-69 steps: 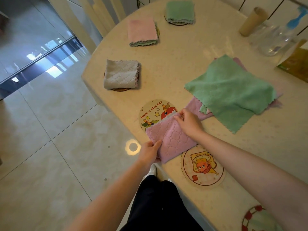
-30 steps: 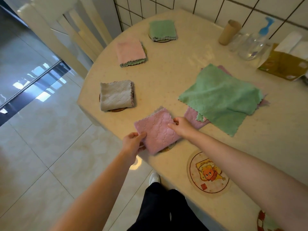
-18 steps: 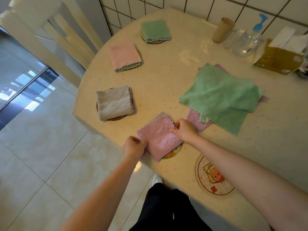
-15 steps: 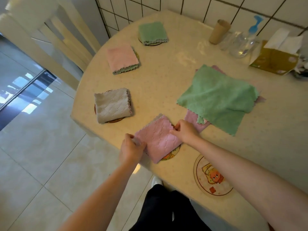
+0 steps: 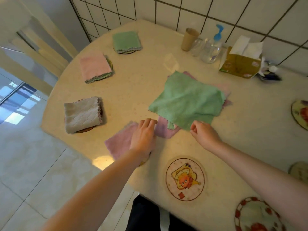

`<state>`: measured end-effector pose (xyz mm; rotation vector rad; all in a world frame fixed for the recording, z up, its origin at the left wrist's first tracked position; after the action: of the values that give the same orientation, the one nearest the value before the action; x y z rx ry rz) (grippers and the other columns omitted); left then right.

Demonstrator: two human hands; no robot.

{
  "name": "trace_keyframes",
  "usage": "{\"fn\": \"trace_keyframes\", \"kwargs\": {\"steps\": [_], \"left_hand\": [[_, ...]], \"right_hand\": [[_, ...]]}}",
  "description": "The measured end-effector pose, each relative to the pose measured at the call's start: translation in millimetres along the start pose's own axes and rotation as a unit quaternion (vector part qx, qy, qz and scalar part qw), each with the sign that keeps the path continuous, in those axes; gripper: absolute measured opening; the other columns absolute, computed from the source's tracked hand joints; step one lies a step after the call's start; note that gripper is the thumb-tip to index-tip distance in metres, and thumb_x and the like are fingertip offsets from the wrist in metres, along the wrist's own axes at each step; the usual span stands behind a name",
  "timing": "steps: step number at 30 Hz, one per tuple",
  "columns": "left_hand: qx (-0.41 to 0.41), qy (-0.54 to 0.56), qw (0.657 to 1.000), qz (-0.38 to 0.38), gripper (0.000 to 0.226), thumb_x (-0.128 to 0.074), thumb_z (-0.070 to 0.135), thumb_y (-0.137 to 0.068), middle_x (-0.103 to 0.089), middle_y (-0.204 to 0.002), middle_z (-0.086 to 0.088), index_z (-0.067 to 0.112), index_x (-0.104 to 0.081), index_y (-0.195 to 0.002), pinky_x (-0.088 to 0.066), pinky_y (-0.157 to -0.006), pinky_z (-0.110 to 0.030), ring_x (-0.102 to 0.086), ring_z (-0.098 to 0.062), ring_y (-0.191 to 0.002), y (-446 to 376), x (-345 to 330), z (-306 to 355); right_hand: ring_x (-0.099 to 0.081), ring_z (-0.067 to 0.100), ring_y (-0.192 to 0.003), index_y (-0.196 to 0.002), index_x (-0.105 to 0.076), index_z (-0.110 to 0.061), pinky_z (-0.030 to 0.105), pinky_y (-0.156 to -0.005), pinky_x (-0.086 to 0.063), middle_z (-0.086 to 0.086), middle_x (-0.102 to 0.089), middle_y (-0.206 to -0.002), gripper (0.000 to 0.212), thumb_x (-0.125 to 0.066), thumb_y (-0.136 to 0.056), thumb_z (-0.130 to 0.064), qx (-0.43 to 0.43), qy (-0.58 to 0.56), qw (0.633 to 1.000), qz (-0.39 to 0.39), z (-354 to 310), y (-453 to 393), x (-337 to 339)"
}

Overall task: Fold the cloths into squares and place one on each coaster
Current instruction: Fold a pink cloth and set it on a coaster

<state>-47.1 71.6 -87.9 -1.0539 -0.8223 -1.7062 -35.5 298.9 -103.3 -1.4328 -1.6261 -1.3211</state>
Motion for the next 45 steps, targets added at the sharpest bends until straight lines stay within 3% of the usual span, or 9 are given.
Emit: {"fn": "trace_keyframes", "kwargs": {"steps": [6, 11, 17, 24, 26, 30, 33, 38, 45], "left_hand": [[-0.127, -0.029, 0.989, -0.065, 0.053, -0.052, 0.010, -0.084, -0.047, -0.143, -0.005, 0.016, -0.048, -0.136, -0.038, -0.107, -0.046, -0.039, -0.030, -0.134, -32.5, -60.3, 74.5], [-0.103, -0.100, 0.983, -0.118, 0.061, -0.045, 0.019, -0.094, -0.015, -0.160, 0.005, 0.026, -0.023, -0.151, -0.009, -0.118, -0.037, -0.008, -0.024, -0.147, -46.1, -85.4, 90.4], [-0.113, -0.115, 0.980, -0.120, 0.059, -0.051, 0.028, -0.092, -0.025, -0.156, 0.006, 0.026, -0.030, -0.148, -0.018, -0.114, -0.037, -0.018, -0.023, -0.144, -56.7, -84.2, 87.5], [-0.039, 0.003, 0.999, -0.001, 0.038, -0.059, 0.046, -0.082, -0.061, -0.109, 0.003, 0.024, -0.064, -0.112, -0.038, -0.083, -0.034, -0.053, -0.024, -0.101, -102.7, -54.9, 74.3], [0.003, 0.022, 1.000, -0.009, 0.039, -0.069, 0.028, -0.072, -0.064, -0.110, -0.001, 0.022, -0.068, -0.110, -0.042, -0.083, -0.034, -0.056, -0.029, -0.102, -119.1, -40.2, 60.2], [0.092, 0.072, 0.993, 0.016, 0.030, -0.063, 0.011, -0.081, -0.068, -0.116, -0.011, 0.014, -0.071, -0.110, -0.046, -0.091, -0.036, -0.060, -0.032, -0.110, -140.1, -9.6, 23.5], [0.119, 0.146, 0.980, 0.063, 0.035, -0.049, 0.001, -0.089, -0.067, -0.117, -0.012, 0.013, -0.068, -0.116, -0.045, -0.092, -0.030, -0.061, -0.029, -0.109, -149.9, 18.9, 20.4], [0.087, 0.316, 0.937, 0.121, 0.046, -0.043, -0.010, -0.083, -0.065, -0.094, -0.008, 0.014, -0.068, -0.113, -0.056, -0.078, -0.048, -0.055, -0.021, -0.070, -158.8, 63.5, 48.1], [-0.105, 0.136, 0.959, 0.225, 0.034, -0.059, -0.006, -0.078, -0.068, -0.112, -0.015, 0.003, -0.070, -0.109, -0.039, -0.095, -0.021, -0.060, -0.026, -0.107, -77.7, 93.2, 92.3]], "right_hand": [[-0.048, 0.025, -0.102, -0.104, -0.055, -0.012, 0.037, -0.073, -0.045, 0.005, -0.051, -0.107, 0.032, -0.064, -0.085, -0.036, 0.116, 0.093, 0.988, -0.028, 51.0, 6.2, 0.0], [-0.050, 0.029, -0.099, -0.098, -0.058, -0.012, 0.039, -0.071, -0.045, 0.007, -0.054, -0.102, 0.019, -0.059, -0.087, -0.027, 0.178, 0.118, 0.976, -0.034, 59.3, -3.2, -5.6], [-0.053, 0.026, -0.090, -0.088, -0.055, -0.013, 0.038, -0.069, -0.041, 0.004, -0.058, -0.090, 0.007, -0.054, -0.087, -0.020, 0.199, 0.067, 0.978, 0.002, 53.0, -14.4, 8.8], [-0.054, 0.020, -0.068, -0.092, -0.047, -0.011, 0.038, -0.064, -0.042, 0.000, -0.054, -0.076, 0.004, -0.047, -0.091, -0.015, 0.187, -0.207, 0.959, 0.050, 29.3, -31.0, 86.1], [-0.051, 0.021, -0.068, -0.101, -0.046, -0.006, 0.034, -0.061, -0.035, 0.003, -0.051, -0.078, 0.016, -0.038, -0.092, -0.017, 0.174, -0.220, 0.956, 0.088, 23.1, -38.0, 106.5], [-0.052, 0.022, -0.086, -0.118, -0.045, -0.002, 0.026, -0.070, -0.032, 0.006, -0.056, -0.096, 0.036, -0.052, -0.086, -0.015, 0.153, -0.174, 0.970, 0.068, 20.0, -52.7, 131.7], [-0.051, 0.031, -0.102, -0.106, -0.057, -0.002, 0.027, -0.078, -0.033, 0.016, -0.055, -0.106, 0.028, -0.052, -0.078, -0.001, 0.169, -0.096, 0.976, 0.098, 22.5, -62.3, 148.3], [-0.047, 0.013, -0.087, -0.088, -0.061, -0.006, 0.020, -0.072, -0.031, 0.002, -0.049, -0.091, 0.017, -0.050, -0.079, 0.003, 0.146, -0.169, 0.937, 0.269, 30.4, -44.0, 190.4], [-0.043, 0.005, -0.082, -0.085, -0.057, -0.003, 0.010, -0.068, -0.031, 0.000, -0.045, -0.088, 0.009, -0.058, -0.078, 0.004, 0.203, -0.166, 0.904, 0.339, 58.4, 33.7, 188.5]]}}
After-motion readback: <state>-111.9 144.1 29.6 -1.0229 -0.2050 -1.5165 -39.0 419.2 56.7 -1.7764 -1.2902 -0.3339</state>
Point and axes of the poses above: each hand's wrist, its own y-axis away from the middle knuckle, its own x-axis out of the back of the hand, z = x × y, the point moved 5 cm from there along -y, towards the middle knuckle
